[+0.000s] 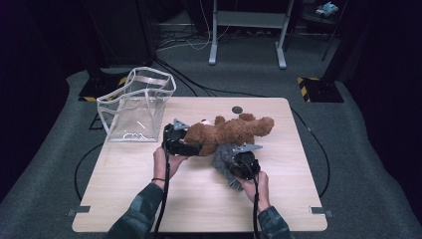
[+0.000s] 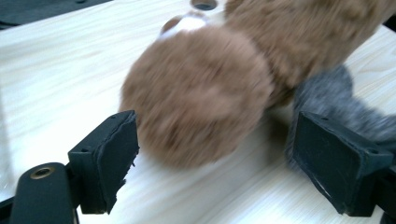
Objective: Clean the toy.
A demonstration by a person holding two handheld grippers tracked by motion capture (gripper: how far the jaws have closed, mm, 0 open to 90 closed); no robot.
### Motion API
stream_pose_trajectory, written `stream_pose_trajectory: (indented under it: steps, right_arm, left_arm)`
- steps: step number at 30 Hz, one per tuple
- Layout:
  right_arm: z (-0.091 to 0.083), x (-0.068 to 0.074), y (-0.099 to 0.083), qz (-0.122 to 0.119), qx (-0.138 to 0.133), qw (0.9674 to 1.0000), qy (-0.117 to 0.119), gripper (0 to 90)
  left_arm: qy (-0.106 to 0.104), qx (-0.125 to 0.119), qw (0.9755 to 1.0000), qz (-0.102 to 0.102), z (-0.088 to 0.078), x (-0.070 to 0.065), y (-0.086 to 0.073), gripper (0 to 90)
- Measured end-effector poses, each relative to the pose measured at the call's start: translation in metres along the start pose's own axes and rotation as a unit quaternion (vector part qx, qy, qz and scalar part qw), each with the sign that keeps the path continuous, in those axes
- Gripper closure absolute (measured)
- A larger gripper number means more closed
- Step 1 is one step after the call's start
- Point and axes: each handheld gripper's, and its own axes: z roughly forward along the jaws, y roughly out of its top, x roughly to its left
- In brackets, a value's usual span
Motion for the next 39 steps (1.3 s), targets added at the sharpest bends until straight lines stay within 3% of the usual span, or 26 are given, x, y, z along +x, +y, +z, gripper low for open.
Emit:
stream_pose_trajectory:
  steps: [6,9,12,16,19,22,25,29,32,34,36,39]
  right_arm:
    - [-0.002,0.027,0.014,-0.036,-0.009,0.9989,0.028,76.6]
    - [-0.004,0.037,0.023,-0.047,-0.022,0.9982,0.030,76.5]
    - [-0.002,0.043,0.040,-0.059,-0.035,0.9974,0.022,76.5]
    - [0.000,0.045,0.067,-0.066,-0.040,0.9970,-0.008,76.7]
    - [0.000,0.037,0.075,-0.062,-0.038,0.9965,-0.041,76.7]
    - [-0.004,0.017,0.076,-0.037,-0.038,0.9955,-0.079,76.8]
    - [-0.013,-0.001,0.074,-0.025,-0.046,0.9929,-0.107,76.9]
    - [-0.027,-0.009,0.071,-0.022,-0.063,0.9900,-0.125,76.9]
    - [-0.027,-0.003,0.070,-0.029,-0.069,0.9911,-0.110,76.8]
    - [-0.025,0.005,0.070,-0.042,-0.071,0.9931,-0.083,76.8]
    - [-0.020,0.016,0.071,-0.061,-0.064,0.9937,-0.070,76.7]
    - [-0.008,0.029,0.075,-0.076,-0.054,0.9942,-0.053,76.4]
  left_arm:
    - [0.022,0.007,0.9991,-0.035,0.001,0.021,-0.043,14.4]
    - [0.039,0.018,0.9981,-0.045,0.006,0.031,-0.061,14.4]
    - [0.046,0.032,0.9970,-0.054,0.011,0.041,-0.078,14.2]
    - [0.055,0.035,0.9957,-0.065,0.014,0.049,-0.092,14.0]
    - [0.067,0.030,0.9949,-0.069,0.016,0.053,-0.099,13.8]
    - [0.067,0.041,0.9945,-0.070,0.015,0.060,-0.105,12.9]
    - [0.080,0.025,0.9932,-0.080,0.016,0.064,-0.112,13.3]
    - [0.091,0.015,0.9925,-0.080,0.016,0.065,-0.119,13.7]
    - [0.091,0.014,0.9923,-0.082,0.017,0.065,-0.119,13.4]
    - [0.094,0.020,0.9929,-0.070,0.017,0.065,-0.120,13.4]
    - [0.106,0.018,0.9923,-0.061,0.017,0.063,-0.121,14.0]
    - [0.105,0.017,0.9924,-0.062,0.017,0.063,-0.122,14.1]
